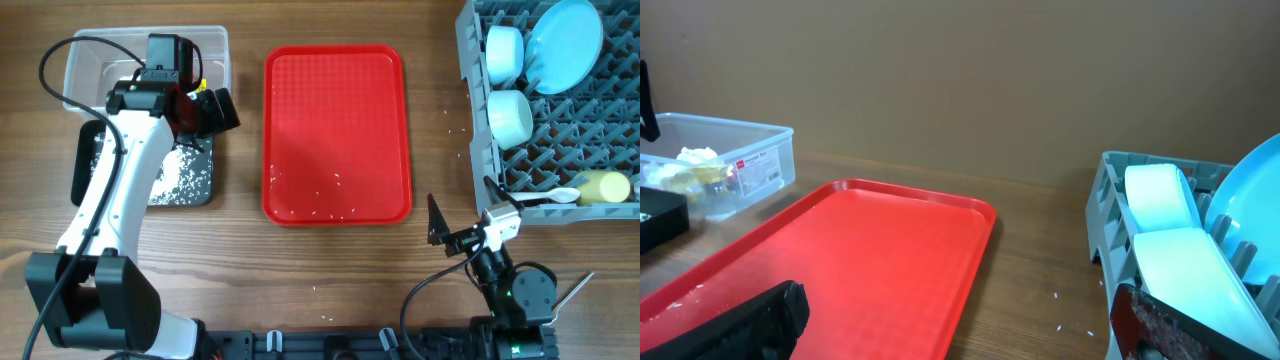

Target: Sort waste into correct bins and load items into the dishwasher rack

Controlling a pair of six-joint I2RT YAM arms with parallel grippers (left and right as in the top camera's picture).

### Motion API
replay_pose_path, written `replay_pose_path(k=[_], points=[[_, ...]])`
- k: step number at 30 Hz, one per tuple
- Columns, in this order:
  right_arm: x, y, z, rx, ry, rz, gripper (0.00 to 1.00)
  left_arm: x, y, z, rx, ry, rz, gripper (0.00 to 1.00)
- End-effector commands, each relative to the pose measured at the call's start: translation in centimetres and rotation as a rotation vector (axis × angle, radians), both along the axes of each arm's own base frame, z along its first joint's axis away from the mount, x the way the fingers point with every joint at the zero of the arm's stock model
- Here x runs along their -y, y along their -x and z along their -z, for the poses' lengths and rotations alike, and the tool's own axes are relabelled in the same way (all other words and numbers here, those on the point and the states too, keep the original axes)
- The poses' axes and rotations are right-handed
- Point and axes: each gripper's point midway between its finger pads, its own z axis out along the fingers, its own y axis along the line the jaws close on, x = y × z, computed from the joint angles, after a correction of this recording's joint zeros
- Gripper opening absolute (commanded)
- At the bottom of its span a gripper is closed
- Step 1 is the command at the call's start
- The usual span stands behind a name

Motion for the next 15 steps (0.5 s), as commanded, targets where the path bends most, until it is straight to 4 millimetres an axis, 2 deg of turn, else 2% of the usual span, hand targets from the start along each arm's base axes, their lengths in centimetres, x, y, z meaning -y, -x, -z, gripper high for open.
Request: replay_pose_path(k=[1,5,10,11,13,15], points=[[0.3,0.0,0.0,0.007,-0.015,0.017,1.00,-0.2,0.0,0.2,-0.006,0.001,-0.015,1.00],[0.3,0.0,0.0,0.006,-0.015,0.017,1.00,-0.2,-0.2,0.2,0.003,-0.003,-0.019,1.00],[0.3,0.0,0.0,0.007,-0.015,0.017,1.00,5.2,-5.0,-1.0,0.343,0.040,0.117,1.00],[0.3,0.0,0.0,0.007,-0.015,0.017,1.00,6.1,-5.1,-1.2,0.415,0.046,0.145,1.00],[0.3,0.0,0.0,0.007,-0.015,0.017,1.00,6.7,-4.3,-1.2,0.498,0.061,0.160,1.00],[0.3,0.0,0.0,0.006,-0.015,0.017,1.00,5.9,-1.9,-0.6,0.563,0.068,0.152,1.00]])
